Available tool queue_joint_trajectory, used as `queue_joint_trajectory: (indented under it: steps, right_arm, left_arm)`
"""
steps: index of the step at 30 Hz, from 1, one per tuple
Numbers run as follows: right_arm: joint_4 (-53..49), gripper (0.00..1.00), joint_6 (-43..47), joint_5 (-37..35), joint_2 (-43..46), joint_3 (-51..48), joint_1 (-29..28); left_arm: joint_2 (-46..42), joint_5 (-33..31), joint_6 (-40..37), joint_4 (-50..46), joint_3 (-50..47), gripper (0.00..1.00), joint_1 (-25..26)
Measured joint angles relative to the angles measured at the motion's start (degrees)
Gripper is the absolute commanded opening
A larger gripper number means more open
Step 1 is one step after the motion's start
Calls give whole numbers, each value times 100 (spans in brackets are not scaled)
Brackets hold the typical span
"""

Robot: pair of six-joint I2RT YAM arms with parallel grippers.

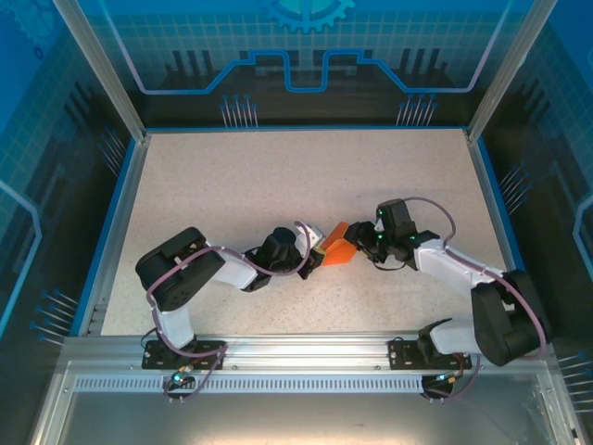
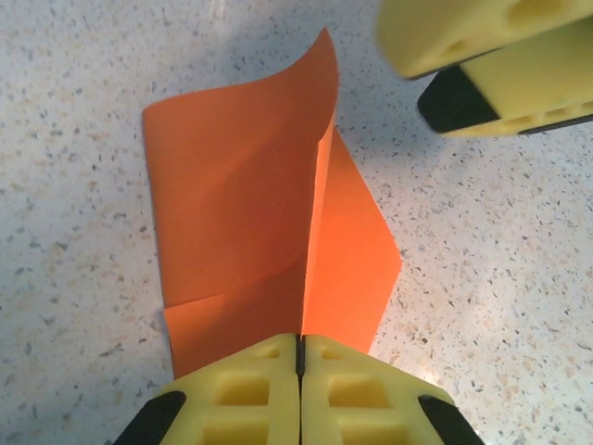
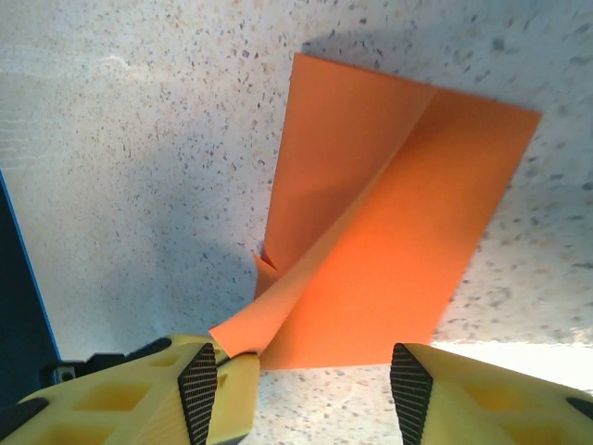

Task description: Fold a paper plane with a square sheet of paper (pick it up from the middle)

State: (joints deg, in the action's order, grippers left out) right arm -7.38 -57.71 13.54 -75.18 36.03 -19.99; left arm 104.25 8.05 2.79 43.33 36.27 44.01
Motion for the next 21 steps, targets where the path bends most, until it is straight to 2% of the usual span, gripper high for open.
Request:
queue_joint_trajectory:
  steps: [9, 16, 21]
  right_arm:
    - [505, 43, 879, 306, -72, -146, 59]
    - [798, 30, 914, 516, -577, -149, 66]
    - [918, 29, 909, 586, -774, -149, 66]
  left_arm:
    - [0, 245, 1335, -817, 575, 0, 0]
    - [0, 308, 2166, -1202, 732, 0, -17]
    - [15, 369, 2656, -1198, 732, 0, -105]
